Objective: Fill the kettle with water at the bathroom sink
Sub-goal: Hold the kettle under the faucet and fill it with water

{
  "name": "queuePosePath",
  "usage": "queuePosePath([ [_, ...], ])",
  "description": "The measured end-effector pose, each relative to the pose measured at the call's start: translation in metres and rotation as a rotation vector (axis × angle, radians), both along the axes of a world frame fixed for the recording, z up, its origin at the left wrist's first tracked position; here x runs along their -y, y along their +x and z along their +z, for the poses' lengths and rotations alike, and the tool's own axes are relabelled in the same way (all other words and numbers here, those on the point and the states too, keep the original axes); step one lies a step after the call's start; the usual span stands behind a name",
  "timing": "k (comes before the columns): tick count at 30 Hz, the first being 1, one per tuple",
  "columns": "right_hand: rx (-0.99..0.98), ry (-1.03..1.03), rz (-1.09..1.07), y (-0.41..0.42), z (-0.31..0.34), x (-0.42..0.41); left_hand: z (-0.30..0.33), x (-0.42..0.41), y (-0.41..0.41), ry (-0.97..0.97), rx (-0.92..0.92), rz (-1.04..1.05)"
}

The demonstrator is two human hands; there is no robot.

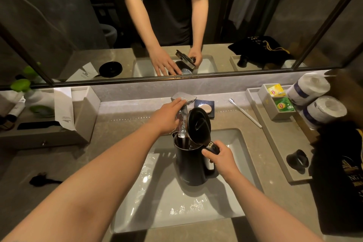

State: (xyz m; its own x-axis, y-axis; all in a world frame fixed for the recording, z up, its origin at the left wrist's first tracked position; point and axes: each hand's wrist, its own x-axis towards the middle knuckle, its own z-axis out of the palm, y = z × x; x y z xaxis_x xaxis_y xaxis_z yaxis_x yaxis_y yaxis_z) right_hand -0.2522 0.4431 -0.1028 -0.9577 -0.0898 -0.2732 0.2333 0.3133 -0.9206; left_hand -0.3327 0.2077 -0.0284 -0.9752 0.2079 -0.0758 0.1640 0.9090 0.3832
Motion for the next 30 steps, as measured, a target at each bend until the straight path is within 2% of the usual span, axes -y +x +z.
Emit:
queuePosePath([
  [30,0.014,0.004,-0.022,0.0003,-0.0004,-0.0001,0.0011,-0.0033,0.0029,0.028,-0.001,0.014],
])
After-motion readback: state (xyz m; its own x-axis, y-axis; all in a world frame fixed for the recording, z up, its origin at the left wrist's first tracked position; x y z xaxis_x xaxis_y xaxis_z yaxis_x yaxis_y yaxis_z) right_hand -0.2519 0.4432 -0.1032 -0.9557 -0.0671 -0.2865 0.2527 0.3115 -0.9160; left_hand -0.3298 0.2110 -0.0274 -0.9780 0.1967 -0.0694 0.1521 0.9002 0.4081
